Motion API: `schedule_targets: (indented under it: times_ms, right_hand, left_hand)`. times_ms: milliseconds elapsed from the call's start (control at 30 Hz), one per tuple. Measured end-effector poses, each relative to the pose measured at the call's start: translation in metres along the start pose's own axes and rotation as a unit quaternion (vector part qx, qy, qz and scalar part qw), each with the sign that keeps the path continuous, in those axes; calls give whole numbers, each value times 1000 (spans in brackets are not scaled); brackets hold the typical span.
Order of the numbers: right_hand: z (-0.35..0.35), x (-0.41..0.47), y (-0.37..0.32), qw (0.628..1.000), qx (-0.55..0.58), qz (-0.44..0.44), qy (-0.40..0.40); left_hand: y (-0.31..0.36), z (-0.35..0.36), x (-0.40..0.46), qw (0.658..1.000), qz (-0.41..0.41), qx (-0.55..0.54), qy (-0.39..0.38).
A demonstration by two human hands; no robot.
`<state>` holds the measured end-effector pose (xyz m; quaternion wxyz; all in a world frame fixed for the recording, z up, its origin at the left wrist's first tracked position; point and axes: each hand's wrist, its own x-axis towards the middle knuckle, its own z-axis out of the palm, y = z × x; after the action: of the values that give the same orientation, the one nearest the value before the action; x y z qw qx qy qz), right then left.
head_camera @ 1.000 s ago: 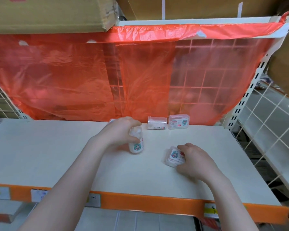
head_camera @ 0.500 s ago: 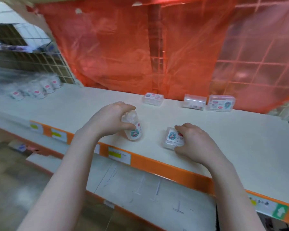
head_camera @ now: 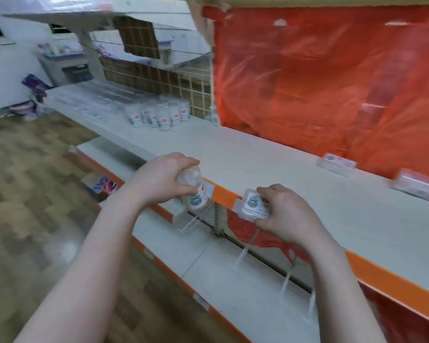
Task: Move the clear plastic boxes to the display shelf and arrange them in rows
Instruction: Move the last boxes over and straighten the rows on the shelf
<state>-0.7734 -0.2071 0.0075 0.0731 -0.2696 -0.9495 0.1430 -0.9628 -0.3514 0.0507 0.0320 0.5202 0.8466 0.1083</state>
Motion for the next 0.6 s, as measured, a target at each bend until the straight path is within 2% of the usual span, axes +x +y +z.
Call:
schedule_targets:
  times_ms: [267,600]
  right_hand:
    - [41,58,-130,1000,13,-22,7]
    - [65,140,-190,1000,-1,-9,16]
  left_hand:
    - [-144,-32,-40,999,-27,20,13]
    - [-247,-41,-8,999,-28,-4,34]
